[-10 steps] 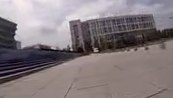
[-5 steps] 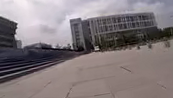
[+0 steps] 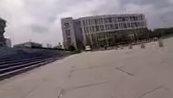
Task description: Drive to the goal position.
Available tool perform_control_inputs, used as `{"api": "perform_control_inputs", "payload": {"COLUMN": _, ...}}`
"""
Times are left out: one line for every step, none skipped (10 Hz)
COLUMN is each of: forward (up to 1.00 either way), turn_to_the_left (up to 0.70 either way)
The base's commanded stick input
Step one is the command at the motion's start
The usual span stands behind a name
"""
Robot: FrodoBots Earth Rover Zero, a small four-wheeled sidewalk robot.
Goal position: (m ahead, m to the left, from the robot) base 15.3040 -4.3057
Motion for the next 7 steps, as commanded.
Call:
{"api": "perform_control_inputs", "payload": {"forward": 0.85, "turn_to_the_left": 0.0}}
{"api": "perform_control_inputs", "payload": {"forward": 0.85, "turn_to_the_left": -0.15}}
{"api": "perform_control_inputs", "payload": {"forward": 0.85, "turn_to_the_left": -0.34}}
{"api": "perform_control_inputs", "payload": {"forward": 0.85, "turn_to_the_left": -0.24}}
{"api": "perform_control_inputs", "payload": {"forward": 0.85, "turn_to_the_left": -0.08}}
{"api": "perform_control_inputs", "payload": {"forward": 0.85, "turn_to_the_left": 0.0}}
{"api": "perform_control_inputs", "payload": {"forward": 0.85, "turn_to_the_left": 0.0}}
